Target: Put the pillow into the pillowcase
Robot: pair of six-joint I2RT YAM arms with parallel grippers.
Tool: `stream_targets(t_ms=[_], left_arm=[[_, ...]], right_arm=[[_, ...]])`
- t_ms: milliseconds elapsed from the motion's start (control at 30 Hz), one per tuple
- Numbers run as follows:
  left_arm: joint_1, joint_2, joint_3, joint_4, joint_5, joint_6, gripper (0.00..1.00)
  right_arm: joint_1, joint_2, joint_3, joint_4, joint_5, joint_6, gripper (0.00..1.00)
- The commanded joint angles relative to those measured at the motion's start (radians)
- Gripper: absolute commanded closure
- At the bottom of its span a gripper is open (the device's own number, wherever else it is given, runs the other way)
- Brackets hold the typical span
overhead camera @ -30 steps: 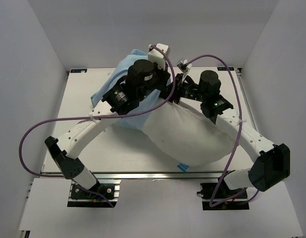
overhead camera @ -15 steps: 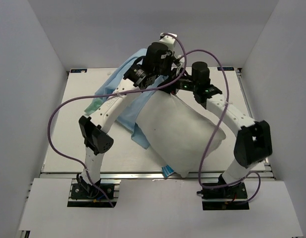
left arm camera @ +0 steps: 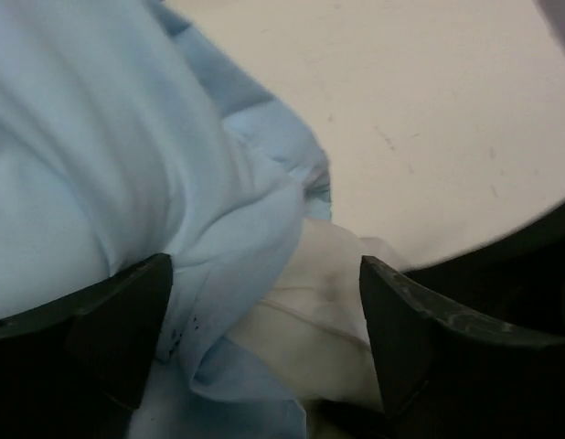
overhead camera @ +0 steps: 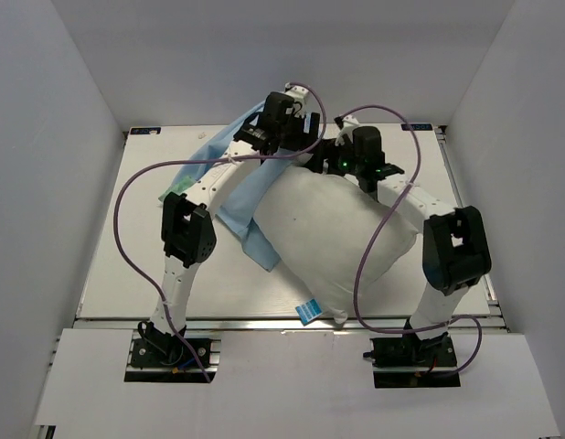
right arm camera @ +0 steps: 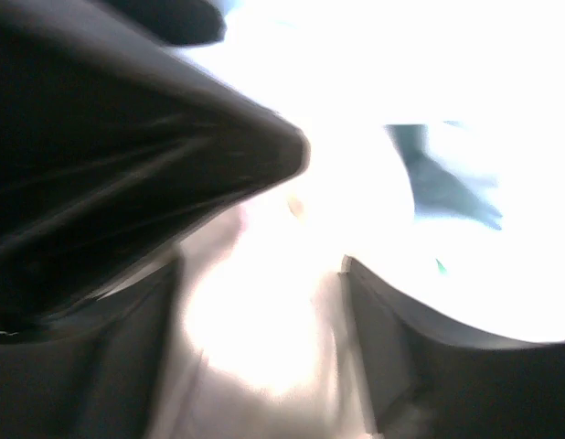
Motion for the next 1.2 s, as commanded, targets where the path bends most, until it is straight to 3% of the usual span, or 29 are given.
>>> stream_targets(t_ms=[0, 33, 267, 533, 633, 700, 767, 933, 1033, 1167], left_arm=[[-0.106, -0.053, 0.010, -0.078, 0.251, -0.025, 0.02], [-0.104, -0.072, 0.010, -0.068, 0.250, -0.024, 0.02], [-0.106, -0.300, -0.059, -0.051, 0.132, -0.013, 0.02], [-0.106, -0.700, -0.462, 0.016, -0.086, -0.087, 0.02], [-0.106, -0.805, -0.602, 0.027, -0.161, -0.148, 0.02], [-0.106, -0.912, -0.792, 0.041, -0.196, -0.229, 0.02], [-0.106, -0.995, -0.964, 0.021, -0.219, -0.280, 0.02], [-0.106, -1.112, -1.264, 0.083, -0.180, -0.416, 0.02], [-0.106, -1.126, -1.366, 0.178, -0.106, -0.427, 0.02], [-0.106, -1.092, -1.433, 0.286, -0.025, -0.427, 0.02]], right_arm=[[0.034, -0.102, 0.044, -0.041, 0.106, 0.050, 0.17], [0.031, -0.132, 0.058, -0.078, 0.117, 0.035, 0.11], [0.017, -0.190, 0.237, -0.458, 0.267, -0.111, 0.11], [-0.015, -0.204, 0.366, -0.690, 0.545, -0.178, 0.11], [-0.015, -0.270, 0.323, -0.673, 0.464, -0.232, 0.11], [-0.008, -0.337, 0.260, -0.670, 0.317, -0.273, 0.11], [0.066, -0.391, 0.193, -0.653, 0.293, -0.333, 0.11], [0.345, -0.517, -0.063, -0.568, 0.443, -0.410, 0.11], [0.391, -0.485, -0.108, -0.569, 0.436, -0.350, 0.11], [0.471, -0.391, -0.131, -0.571, 0.546, -0.382, 0.11]])
